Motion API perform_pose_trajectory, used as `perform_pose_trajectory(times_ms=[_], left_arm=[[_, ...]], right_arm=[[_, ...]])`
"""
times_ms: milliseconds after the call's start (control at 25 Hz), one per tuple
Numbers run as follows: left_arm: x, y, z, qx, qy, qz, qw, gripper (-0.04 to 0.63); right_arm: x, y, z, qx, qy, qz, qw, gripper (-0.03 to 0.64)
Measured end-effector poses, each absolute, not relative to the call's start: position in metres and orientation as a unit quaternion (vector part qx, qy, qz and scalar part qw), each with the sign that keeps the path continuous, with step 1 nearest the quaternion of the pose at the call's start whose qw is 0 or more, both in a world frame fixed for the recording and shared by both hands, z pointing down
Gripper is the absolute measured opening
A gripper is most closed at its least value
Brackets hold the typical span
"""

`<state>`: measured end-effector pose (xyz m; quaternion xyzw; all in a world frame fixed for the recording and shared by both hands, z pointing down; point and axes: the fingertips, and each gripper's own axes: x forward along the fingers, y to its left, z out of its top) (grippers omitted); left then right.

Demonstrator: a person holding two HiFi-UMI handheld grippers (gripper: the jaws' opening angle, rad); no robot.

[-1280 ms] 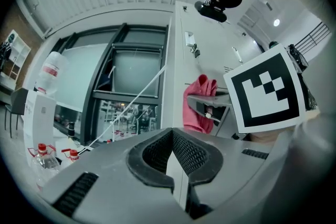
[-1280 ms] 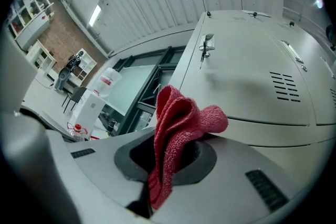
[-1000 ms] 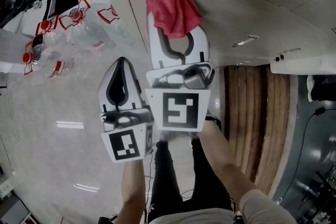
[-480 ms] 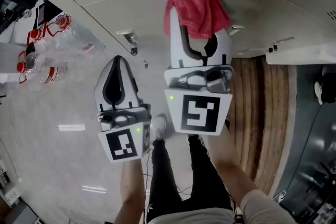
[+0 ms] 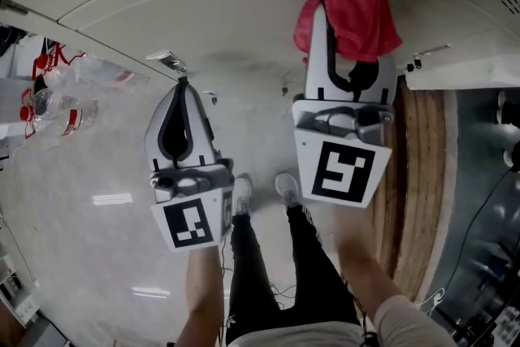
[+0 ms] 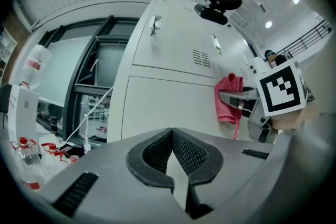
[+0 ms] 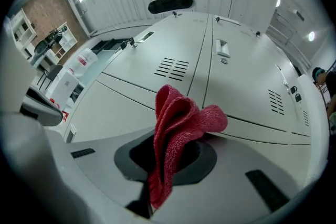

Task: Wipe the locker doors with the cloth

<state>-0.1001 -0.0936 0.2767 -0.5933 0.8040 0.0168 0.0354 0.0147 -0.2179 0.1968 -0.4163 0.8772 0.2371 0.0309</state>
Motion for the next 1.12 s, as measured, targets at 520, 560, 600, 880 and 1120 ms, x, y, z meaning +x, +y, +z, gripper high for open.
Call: perform_pose_trajectory(times_ms=[520,560,600,880,1120], left_arm=[[-0.086,-0.098,0.280,-0.593,0.805,0.012,0.031,0.015],[-0.088,-0.095,0.281,-0.592,0.806,0.009,0.030,0.015],[-0.090,-0.092,0.282,-0.590,0.807,0.007,0.031,0.015],[-0.121,-0.060,0.288,-0.559,0.829,0.004,0.018,0.015],[-0.156,-0.027,0.294,-0.539,0.842,-0.007,0.019,0.015]], right_arm=[[0.051,-0.242,0.198,-0.450,0.864,0.225,0.027,0.031],[0.051,-0.241,0.197,-0.453,0.865,0.216,0.028,0.031],[0.050,-0.239,0.196,-0.455,0.865,0.208,0.031,0.031],[-0.007,-0.175,0.191,-0.381,0.908,0.141,0.100,0.031],[-0.093,-0.119,0.213,-0.302,0.939,0.105,0.127,0.031]])
